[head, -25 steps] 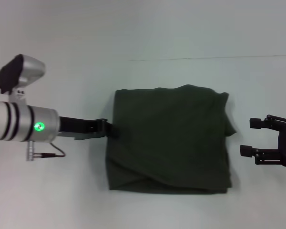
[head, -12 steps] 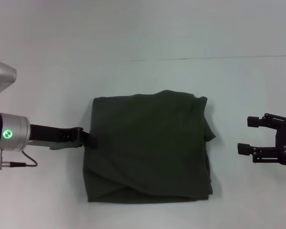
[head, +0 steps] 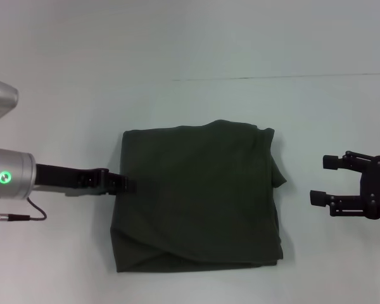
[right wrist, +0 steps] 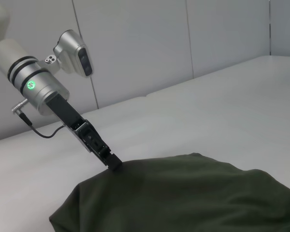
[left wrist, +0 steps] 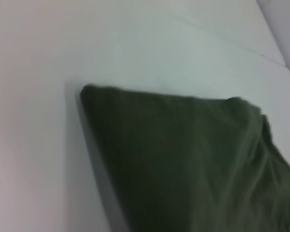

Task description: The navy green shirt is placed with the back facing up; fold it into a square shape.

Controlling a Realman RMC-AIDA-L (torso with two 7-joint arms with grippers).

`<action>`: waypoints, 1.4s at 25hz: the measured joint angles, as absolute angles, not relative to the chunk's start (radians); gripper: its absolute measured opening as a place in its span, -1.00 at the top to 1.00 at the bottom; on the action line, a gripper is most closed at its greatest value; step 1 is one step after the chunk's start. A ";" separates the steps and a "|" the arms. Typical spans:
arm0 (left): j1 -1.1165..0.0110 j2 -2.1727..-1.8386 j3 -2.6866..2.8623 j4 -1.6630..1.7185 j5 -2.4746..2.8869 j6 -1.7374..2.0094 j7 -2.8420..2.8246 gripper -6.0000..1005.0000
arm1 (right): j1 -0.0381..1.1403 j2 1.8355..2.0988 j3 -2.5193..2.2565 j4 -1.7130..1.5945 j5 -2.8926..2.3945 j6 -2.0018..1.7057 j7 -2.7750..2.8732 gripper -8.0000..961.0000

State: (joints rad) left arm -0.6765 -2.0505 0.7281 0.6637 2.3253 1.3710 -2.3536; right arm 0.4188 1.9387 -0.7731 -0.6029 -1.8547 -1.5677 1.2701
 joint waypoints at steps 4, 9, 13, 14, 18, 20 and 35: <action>-0.656 -2.051 0.642 0.720 2.282 1.434 -2.215 0.08 | 0.419 1.942 -0.773 -0.600 -1.854 -1.567 1.269 -0.97; -0.632 -2.037 0.520 0.718 2.149 1.663 -1.727 -0.12 | 0.434 1.956 -0.776 -0.598 -1.853 -1.575 1.263 -0.97; -0.610 -2.049 0.516 0.654 2.144 1.740 -1.457 -0.29 | 0.463 1.986 -0.792 -0.597 -1.882 -1.570 1.239 -0.97; -0.601 -2.056 0.519 0.638 2.144 1.739 -1.400 -0.33 | 0.471 1.997 -0.795 -0.597 -1.897 -1.564 1.226 -0.97; -0.558 -2.084 0.516 0.581 2.144 1.688 -1.191 -0.64 | 0.516 2.042 -0.799 -0.591 -1.978 -1.513 1.154 -0.97; -0.548 -2.089 0.513 0.556 2.145 1.656 -1.120 -0.79 | 0.540 2.055 -0.800 -0.579 -2.016 -1.494 1.122 -0.97; -0.544 -2.085 0.502 0.547 2.152 1.638 -1.000 -0.93 | 0.579 2.046 -0.802 -0.541 -2.035 -1.493 1.049 -0.97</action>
State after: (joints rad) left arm -0.5438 -2.0853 0.5022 0.5469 2.1520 1.6379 -1.0004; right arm 0.5794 2.0459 -0.8024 -0.5413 -2.0345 -1.4930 1.0488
